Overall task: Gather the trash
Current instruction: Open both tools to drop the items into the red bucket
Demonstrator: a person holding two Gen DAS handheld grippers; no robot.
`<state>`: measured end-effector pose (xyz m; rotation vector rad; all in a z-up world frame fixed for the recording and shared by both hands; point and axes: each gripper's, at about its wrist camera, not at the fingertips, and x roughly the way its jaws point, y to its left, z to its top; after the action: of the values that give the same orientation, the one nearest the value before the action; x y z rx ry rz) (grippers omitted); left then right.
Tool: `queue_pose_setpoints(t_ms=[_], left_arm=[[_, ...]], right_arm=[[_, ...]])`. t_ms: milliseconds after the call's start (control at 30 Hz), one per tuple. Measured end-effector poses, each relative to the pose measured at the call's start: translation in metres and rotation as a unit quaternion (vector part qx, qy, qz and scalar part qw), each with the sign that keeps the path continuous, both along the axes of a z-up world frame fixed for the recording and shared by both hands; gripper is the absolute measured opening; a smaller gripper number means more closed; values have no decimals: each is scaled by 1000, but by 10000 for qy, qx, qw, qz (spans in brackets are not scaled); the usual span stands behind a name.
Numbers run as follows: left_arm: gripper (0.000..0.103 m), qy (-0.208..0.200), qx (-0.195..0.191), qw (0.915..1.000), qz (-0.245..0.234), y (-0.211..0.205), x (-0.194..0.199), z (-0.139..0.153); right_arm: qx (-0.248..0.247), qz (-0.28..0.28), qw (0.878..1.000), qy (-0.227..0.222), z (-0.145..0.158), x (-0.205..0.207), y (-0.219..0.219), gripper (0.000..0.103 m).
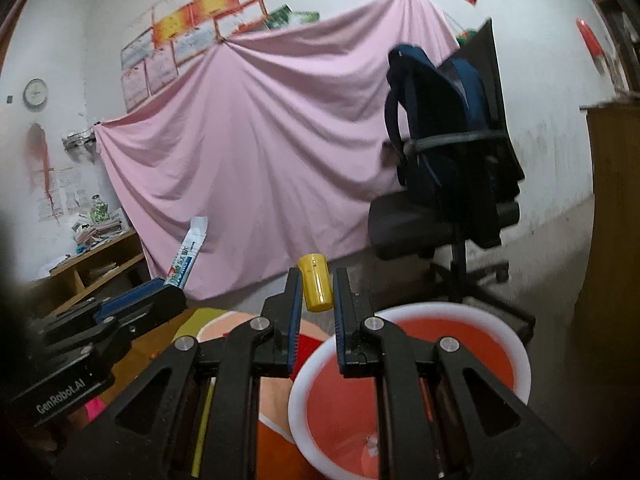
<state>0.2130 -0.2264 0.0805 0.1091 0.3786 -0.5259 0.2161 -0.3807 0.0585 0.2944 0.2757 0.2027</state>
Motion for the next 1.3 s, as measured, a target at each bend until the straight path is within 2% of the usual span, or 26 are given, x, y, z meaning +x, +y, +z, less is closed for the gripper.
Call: queue_pose_setpoints(t_ms=[133, 367, 533, 967, 1067, 1133, 1300], left_arm=[[18, 483, 2, 9988, -67, -6, 11, -8], [18, 929, -45, 9955, -164, -11, 22, -15], [18, 1045, -15, 9944, -178, -13, 25, -19], [19, 1371, -272, 9900, -199, -13, 37, -23], [21, 1428, -328, 9891, -176, -11, 38, -22], [31, 1446, -395, 9886, -152, -7, 39, -21], [32, 1428, -512, 9884, -79, 0, 40, -18]], right_arm=[[-10, -19, 9995, 301, -9, 9, -2, 45], [96, -32, 9985, 545, -16, 15, -9, 45], [197, -46, 9976, 666, -20, 19, -13, 45], [389, -117, 9960, 802, -23, 20, -22, 45], [407, -136, 9959, 798, -24, 20, -23, 45], [429, -150, 9958, 799, -24, 20, -23, 46], [460, -164, 9955, 812, -26, 21, -25, 46]])
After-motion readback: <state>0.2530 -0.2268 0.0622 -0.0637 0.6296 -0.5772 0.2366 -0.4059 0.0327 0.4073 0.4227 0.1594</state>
